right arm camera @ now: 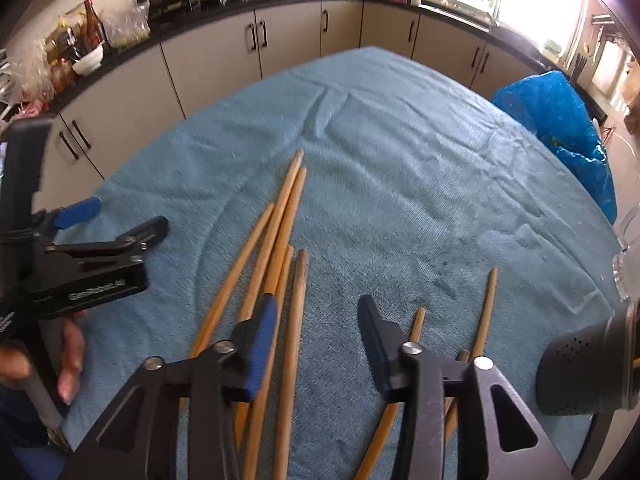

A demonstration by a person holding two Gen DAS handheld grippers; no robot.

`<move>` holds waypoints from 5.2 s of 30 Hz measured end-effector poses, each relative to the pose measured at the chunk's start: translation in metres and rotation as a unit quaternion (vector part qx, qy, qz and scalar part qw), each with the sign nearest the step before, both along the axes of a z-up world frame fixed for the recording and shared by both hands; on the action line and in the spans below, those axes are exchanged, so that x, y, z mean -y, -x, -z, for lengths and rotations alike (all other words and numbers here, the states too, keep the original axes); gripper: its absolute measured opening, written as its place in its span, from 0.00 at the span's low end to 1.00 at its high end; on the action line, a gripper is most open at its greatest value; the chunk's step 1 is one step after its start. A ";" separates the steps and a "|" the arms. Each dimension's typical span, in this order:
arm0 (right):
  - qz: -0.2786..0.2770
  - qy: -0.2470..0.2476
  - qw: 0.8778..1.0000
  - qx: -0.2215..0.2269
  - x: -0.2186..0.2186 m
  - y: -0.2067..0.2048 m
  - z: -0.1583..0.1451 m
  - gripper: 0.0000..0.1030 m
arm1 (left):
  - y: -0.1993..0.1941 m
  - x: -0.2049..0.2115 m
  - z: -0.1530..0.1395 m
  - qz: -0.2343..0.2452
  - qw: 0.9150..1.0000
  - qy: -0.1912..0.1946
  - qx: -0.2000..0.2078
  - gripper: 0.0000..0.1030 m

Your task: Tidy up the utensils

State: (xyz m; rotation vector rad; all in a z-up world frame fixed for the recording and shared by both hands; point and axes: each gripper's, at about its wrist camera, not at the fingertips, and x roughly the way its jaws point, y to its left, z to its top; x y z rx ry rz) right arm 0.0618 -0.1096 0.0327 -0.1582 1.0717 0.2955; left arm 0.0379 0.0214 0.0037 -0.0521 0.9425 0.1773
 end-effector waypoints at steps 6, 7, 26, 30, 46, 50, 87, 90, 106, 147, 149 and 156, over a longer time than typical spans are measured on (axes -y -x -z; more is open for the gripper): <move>-0.002 0.009 1.000 -0.014 -0.008 -0.006 0.008 0.28 | 0.000 0.000 0.000 0.000 1.000 0.000 0.000 1.00; -0.002 0.014 1.000 -0.018 -0.010 -0.008 0.009 0.26 | 0.000 0.000 0.000 0.000 1.000 0.000 0.000 1.00; 0.137 -0.136 0.980 0.045 0.064 0.032 -0.045 0.08 | -0.002 0.004 0.000 0.010 1.000 0.010 -0.016 1.00; 0.150 -0.149 0.975 0.069 0.070 0.051 -0.060 0.08 | -0.004 0.016 -0.007 0.045 0.998 0.045 -0.027 0.98; 0.157 -0.199 0.964 0.080 0.091 0.073 -0.061 0.08 | -0.024 0.075 -0.010 0.098 0.992 0.036 -0.077 0.54; 0.157 -0.205 0.963 0.083 0.094 0.076 -0.063 0.08 | -0.031 0.088 -0.008 0.095 0.992 -0.001 -0.078 0.53; 0.163 -0.214 0.959 0.092 0.096 0.085 -0.066 0.08 | -0.042 0.075 -0.018 0.131 0.976 0.118 -0.126 0.39; 0.163 -0.215 0.959 0.091 0.098 0.085 -0.065 0.08 | -0.043 0.079 -0.018 0.132 0.978 0.104 -0.125 0.39; 0.163 -0.213 0.960 0.079 0.095 0.079 -0.059 0.08 | -0.059 0.099 -0.011 0.125 0.986 0.018 -0.107 0.08; 0.160 -0.229 0.929 0.243 0.097 0.152 -0.134 0.08 | 0.079 0.062 -0.180 0.151 0.974 0.093 0.144 0.05; 0.162 -0.230 0.928 0.244 0.099 0.154 -0.135 0.08 | 0.081 0.062 -0.182 0.152 0.973 0.094 0.145 0.05; 0.167 -0.232 0.925 0.251 0.102 0.160 -0.139 0.08 | 0.083 0.061 -0.187 0.153 0.972 0.096 0.148 0.05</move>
